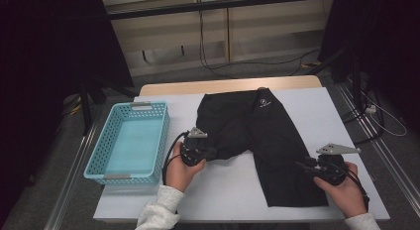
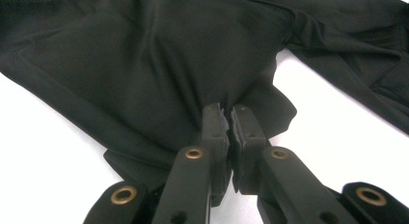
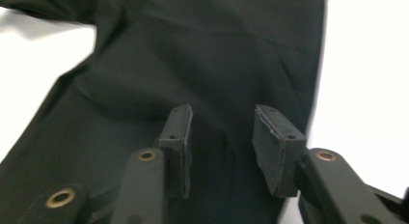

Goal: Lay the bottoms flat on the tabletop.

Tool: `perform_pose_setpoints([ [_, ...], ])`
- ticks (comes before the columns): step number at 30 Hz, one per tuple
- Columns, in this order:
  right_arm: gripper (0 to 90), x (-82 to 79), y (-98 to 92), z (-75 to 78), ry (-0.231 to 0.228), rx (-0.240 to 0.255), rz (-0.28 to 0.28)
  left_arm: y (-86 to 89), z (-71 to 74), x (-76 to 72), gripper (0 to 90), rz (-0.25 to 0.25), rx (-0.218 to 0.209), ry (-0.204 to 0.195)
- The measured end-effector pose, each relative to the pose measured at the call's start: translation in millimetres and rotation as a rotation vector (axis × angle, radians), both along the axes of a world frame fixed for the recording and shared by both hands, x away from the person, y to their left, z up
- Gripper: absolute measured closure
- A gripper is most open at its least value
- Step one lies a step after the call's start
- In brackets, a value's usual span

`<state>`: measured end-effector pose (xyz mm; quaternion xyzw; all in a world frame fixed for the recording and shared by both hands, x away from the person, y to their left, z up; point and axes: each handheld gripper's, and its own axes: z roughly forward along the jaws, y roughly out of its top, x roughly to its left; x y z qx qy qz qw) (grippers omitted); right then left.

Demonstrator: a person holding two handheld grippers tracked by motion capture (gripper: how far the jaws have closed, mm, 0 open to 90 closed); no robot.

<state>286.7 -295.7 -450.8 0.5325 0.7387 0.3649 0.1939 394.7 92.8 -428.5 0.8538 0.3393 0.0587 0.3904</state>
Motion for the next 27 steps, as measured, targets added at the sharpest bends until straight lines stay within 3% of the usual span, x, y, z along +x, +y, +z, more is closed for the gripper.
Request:
perform_pose_setpoints([
  [2, 54.4, -2.5, -8.6, -1.8, 0.005, 0.003, -0.032, 0.7, -0.2, -0.2, 85.6, 0.004, 0.000, -0.001],
  [4, 52.9, -6.5, -18.3, -5.5, 0.013, -0.029, -0.054, 1.2, -0.7, 0.6, 85.6, 0.002, -0.001, -0.002],
  [7, 60.4, -13.2, -22.7, -11.5, 0.029, -0.005, -0.063, 0.5, -1.0, 0.7, 85.6, -0.002, 0.003, 0.001],
  [8, 70.9, -15.0, -22.2, -10.9, 0.034, -0.005, -0.051, -0.1, -0.7, 0.4, 85.7, -0.001, 0.003, -0.001],
  [9, 86.8, -16.8, -21.9, -9.7, 0.053, 0.009, -0.021, -0.7, -0.3, -0.2, 85.7, 0.001, 0.003, -0.004],
  [10, 88.0, -18.8, -21.2, -10.7, 0.066, 0.035, 0.009, -1.1, -0.1, -0.5, 85.6, 0.001, 0.003, -0.004],
  [17, 89.2, -31.7, -27.6, -10.9, 0.082, 0.082, -0.008, -1.1, 2.1, -2.6, 86.0, -0.022, -0.004, 0.012],
  [24, 88.8, -55.3, -33.4, -7.5, 0.108, 0.059, 0.021, -2.6, 4.4, -6.8, 86.0, -0.040, -0.004, 0.019],
  [25, 87.7, -57.2, -32.8, -7.4, 0.103, 0.051, 0.034, -3.3, 4.0, -7.0, 86.0, -0.041, -0.005, 0.019],
  [27, 74.8, -54.4, -31.9, -6.2, 0.080, 0.038, 0.039, -4.9, 2.7, -6.5, 86.0, -0.044, 0.003, 0.015],
])
